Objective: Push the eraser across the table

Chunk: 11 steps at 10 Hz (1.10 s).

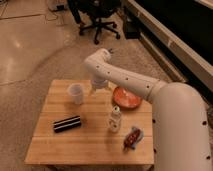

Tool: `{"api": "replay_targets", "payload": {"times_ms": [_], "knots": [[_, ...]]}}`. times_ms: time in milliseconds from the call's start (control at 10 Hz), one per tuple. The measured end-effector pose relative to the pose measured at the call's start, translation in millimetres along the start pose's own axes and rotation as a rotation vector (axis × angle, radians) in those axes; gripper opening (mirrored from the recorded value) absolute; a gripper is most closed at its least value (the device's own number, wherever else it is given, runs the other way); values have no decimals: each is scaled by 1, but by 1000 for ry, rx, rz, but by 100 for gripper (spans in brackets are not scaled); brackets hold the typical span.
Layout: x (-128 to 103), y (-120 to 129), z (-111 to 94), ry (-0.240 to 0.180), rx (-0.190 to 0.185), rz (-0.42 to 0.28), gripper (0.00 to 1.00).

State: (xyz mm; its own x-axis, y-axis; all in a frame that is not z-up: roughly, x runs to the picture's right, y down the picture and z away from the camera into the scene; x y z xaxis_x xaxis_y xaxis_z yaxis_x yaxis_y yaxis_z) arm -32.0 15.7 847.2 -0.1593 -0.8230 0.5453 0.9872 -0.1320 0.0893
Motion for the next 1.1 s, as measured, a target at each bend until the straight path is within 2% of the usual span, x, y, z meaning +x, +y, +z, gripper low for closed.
{"api": "replay_targets", "payload": {"times_ms": [200,400,900,1100], "knots": [[2,-9,5,18,-15,-51,80],[-10,-23,11,26,-24,-110,80],[-61,-47,36,-15,-7,-164,80],[-72,-52,48,-33,3,-171,80]]}}
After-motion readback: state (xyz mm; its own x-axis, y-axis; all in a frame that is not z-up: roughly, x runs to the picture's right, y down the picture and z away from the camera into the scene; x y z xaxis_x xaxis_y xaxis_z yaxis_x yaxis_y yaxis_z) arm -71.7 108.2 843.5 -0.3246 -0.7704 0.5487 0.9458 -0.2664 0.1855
